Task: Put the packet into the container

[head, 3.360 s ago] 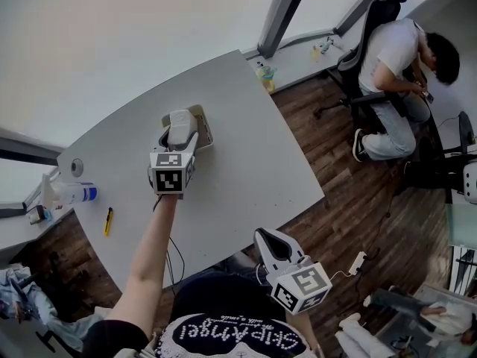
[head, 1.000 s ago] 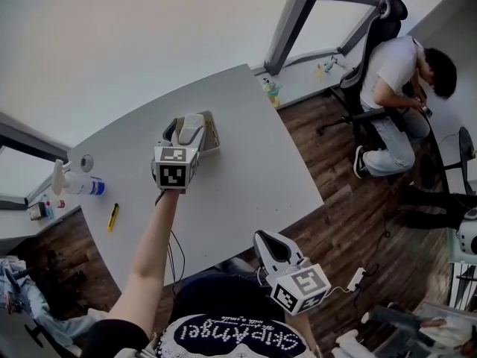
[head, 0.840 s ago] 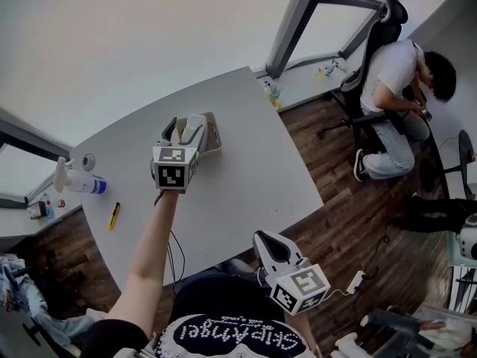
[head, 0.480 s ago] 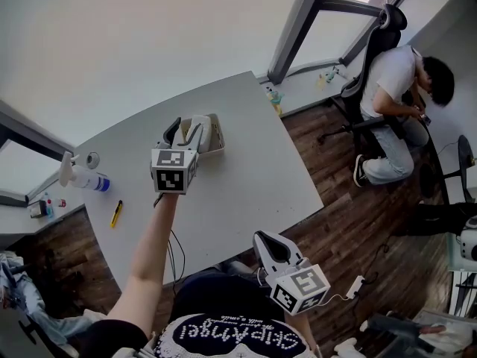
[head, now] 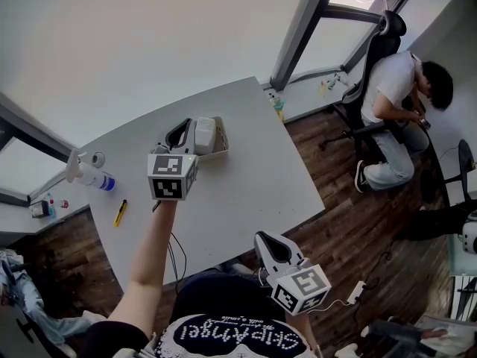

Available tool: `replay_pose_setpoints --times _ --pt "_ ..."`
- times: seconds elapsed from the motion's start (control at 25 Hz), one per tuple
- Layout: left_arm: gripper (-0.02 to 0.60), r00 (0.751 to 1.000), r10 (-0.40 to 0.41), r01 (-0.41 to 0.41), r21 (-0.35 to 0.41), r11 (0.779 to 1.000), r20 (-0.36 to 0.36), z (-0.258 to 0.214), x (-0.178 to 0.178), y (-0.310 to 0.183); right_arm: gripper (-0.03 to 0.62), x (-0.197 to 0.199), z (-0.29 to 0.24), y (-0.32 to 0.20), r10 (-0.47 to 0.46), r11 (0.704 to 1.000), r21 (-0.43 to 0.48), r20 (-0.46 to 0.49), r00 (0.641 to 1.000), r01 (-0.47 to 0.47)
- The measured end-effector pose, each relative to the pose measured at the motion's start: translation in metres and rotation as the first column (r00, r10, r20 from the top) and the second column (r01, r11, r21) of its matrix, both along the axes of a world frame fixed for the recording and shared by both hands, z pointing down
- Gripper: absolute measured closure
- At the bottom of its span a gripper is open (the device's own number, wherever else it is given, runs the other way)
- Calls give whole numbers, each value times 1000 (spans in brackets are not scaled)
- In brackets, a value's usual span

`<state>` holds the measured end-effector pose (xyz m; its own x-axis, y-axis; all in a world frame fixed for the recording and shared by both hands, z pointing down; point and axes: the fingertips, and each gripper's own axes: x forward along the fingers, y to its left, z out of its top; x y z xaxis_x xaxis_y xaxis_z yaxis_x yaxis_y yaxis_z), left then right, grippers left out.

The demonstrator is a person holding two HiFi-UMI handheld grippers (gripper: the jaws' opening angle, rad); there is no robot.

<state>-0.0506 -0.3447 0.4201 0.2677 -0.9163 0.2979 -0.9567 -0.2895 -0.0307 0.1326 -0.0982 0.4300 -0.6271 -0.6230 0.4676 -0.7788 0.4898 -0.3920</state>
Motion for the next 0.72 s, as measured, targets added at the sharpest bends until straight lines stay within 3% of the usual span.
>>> replay_pose_setpoints --times 0.48,0.72 --pt "574 1000 15 -10 169 986 -26 -79 -1 52 578 -13 -6 -2 -60 998 20 8 998 60" --pt "574 1000 -1 8 212 977 -31 -99 -5 79 578 -23 -8 -2 -104 994 26 15 995 103"
